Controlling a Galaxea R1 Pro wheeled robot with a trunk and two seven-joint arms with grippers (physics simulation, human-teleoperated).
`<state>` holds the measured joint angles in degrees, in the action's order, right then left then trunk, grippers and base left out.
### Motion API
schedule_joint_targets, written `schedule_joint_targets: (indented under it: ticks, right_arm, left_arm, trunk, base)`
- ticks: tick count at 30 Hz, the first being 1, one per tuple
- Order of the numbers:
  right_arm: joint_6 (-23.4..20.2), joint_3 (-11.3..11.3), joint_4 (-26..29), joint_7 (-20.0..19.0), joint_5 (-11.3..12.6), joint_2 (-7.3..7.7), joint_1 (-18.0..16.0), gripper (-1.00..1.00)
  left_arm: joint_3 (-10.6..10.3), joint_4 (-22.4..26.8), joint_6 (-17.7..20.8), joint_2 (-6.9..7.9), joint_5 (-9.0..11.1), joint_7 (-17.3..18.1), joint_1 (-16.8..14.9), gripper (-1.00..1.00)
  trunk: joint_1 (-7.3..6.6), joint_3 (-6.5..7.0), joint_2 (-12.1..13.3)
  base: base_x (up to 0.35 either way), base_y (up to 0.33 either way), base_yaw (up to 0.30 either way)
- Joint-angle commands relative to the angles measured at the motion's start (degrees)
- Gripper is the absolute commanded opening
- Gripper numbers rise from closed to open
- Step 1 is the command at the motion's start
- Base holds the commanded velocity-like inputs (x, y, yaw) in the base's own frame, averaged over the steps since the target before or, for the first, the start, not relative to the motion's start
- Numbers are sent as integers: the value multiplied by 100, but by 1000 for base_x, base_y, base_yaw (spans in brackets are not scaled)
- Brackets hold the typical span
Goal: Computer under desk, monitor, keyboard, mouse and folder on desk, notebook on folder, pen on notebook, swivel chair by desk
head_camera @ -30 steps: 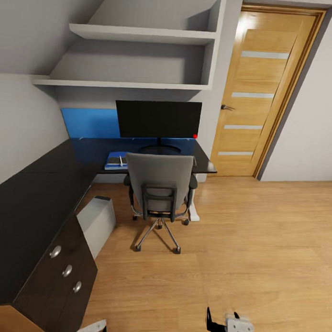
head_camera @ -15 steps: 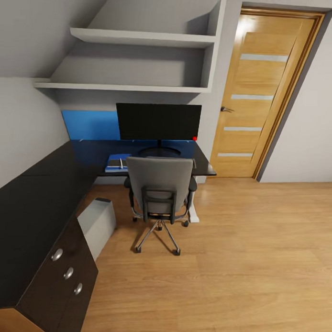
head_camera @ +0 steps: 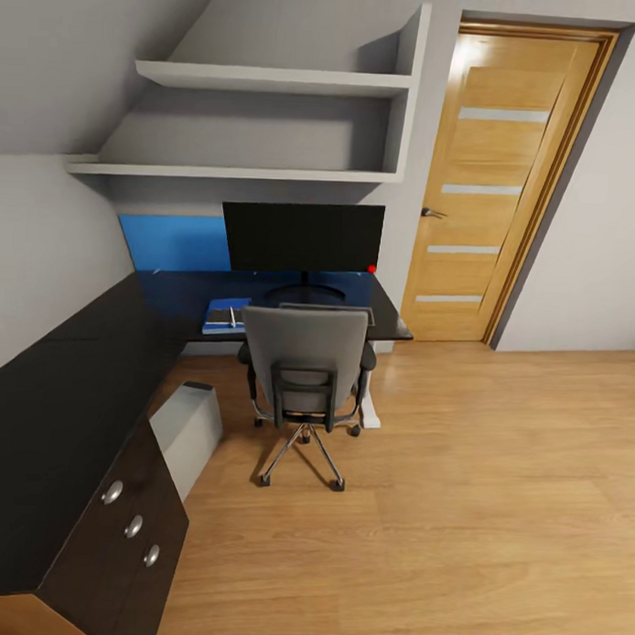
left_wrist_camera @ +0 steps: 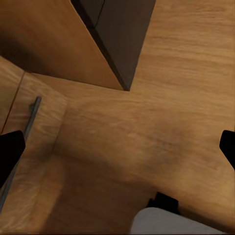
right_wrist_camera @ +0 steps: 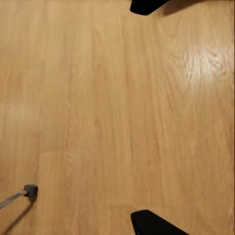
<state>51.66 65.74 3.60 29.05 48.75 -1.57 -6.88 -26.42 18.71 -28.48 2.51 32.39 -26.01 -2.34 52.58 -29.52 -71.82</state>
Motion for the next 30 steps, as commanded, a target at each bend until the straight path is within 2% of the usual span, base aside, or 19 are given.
schedule_joint_targets:
  ticks: [1,4,7,10,14,24,28,30]
  right_arm:
    - [0,51,-3,34,3,1,51,100]
    - [11,50,-18,-16,3,6,206,100]
    - [15,52,-24,-105,3,3,328,100]
    - [-10,40,-26,-231,-4,-3,383,100]
    - [-14,17,-22,-265,-22,1,394,100]
    - [-15,30,19,-277,-27,-29,398,100]
    - [-15,20,1,-277,-26,-11,398,100]
    - [-16,15,-8,-277,-29,0,398,100]
  left_arm:
    - [-50,-66,-72,-18,29,-20,-4,100]
    - [-48,-449,-497,-142,30,127,-4,100]
    - [-48,-1152,-1226,-328,25,358,-4,100]
    - [-33,-1630,-1764,-435,42,676,1,100]
    - [-23,-1723,-1873,-444,50,806,83,100]
    - [-23,-1755,-1974,-464,48,852,234,100]
    - [-22,-1756,-2318,-454,48,857,328,100]
    - [-22,-1756,-2666,-449,48,857,458,100]
  trunk:
    - [-23,13,38]
    - [-89,67,159]
    - [-155,121,279]
    - [-220,175,399]
    - [-308,247,560]
    - [-528,426,961]
    - [-616,498,1121]
    - [-660,534,1202]
  base:
    - [0,0,0]
    - [0,0,0]
    - [0,0,0]
    - [0,0,0]
    - [0,0,0]
    - [0,0,0]
    - [0,0,0]
    - [0,0,0]
